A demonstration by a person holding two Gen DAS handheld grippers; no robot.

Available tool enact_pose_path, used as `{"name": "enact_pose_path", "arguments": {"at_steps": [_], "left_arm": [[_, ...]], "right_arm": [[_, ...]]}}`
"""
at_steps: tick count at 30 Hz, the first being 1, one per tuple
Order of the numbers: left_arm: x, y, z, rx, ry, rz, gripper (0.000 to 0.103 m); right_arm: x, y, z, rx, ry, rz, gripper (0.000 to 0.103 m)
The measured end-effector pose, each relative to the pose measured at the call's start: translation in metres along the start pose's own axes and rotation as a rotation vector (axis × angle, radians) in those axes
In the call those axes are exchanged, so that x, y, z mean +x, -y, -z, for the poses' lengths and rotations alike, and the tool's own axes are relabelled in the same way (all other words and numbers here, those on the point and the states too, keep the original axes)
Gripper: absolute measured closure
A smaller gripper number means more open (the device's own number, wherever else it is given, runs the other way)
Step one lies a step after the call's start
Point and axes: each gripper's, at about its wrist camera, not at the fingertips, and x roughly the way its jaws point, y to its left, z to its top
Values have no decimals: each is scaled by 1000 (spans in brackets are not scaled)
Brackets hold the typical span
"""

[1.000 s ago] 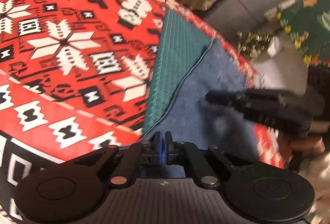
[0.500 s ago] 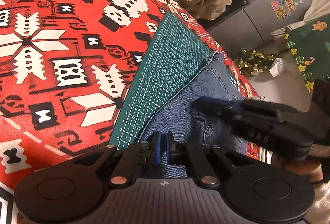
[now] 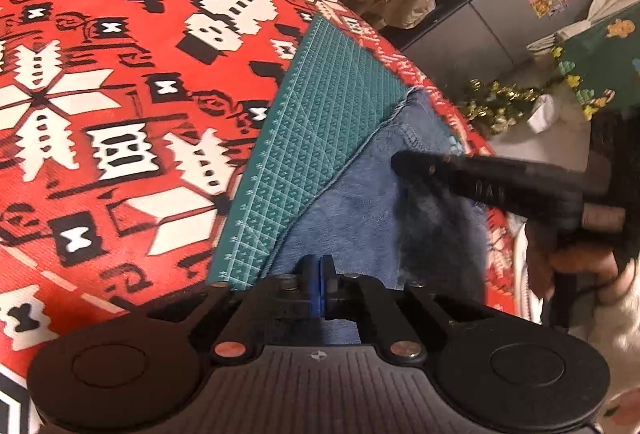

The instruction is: Fold clothes

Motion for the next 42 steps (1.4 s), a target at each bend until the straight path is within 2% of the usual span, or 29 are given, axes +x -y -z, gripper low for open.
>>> {"name": "enact_pose_path", "arguments": {"at_steps": [3,6,10,11,12,14,16,21,28,30,32,35,37,40,42], "left_arm": [[1,5,-9,-6,27,51,99],[10,12,-19,15,41,41,99],[25,15,-28,19,19,38,99],[27,16,-29,21,15,39,100],[29,17,-30,24,13,39,100],[30,18,-31,27,17,46,100],[31,20,-35,20,26,59,99],[44,30,-54,2,48,89,99],[72,48,-75,-15,15,127,99],[78,53,-78,-14,7,134,99],[84,56,-79,0,-6,131,99],[91,60,-80,25,-20,124,99],[94,62,-81,45,-25,118,100],[97,62,-81,54,-34,117,100],[97,64,-79,59,-40,115,100]], "right_arm": [[-6,-21,7,-66,-21,-53,95],[-7,-39,15,-129,-39,-96,95],[0,-32,19,-161,-37,-37,94],[0,-25,19,-143,-32,-25,95],[0,-15,18,-117,-25,-15,103],[-6,1,15,-41,-8,-24,103],[-19,10,9,-25,31,-11,94],[-30,33,-13,6,97,13,94],[10,60,-10,26,6,53,95],[9,71,-6,60,16,41,96],[8,77,-4,64,7,59,102],[-2,81,3,71,12,87,101],[-14,85,7,107,36,71,96],[-28,88,19,126,40,21,96],[-32,89,31,108,24,33,97]]}}
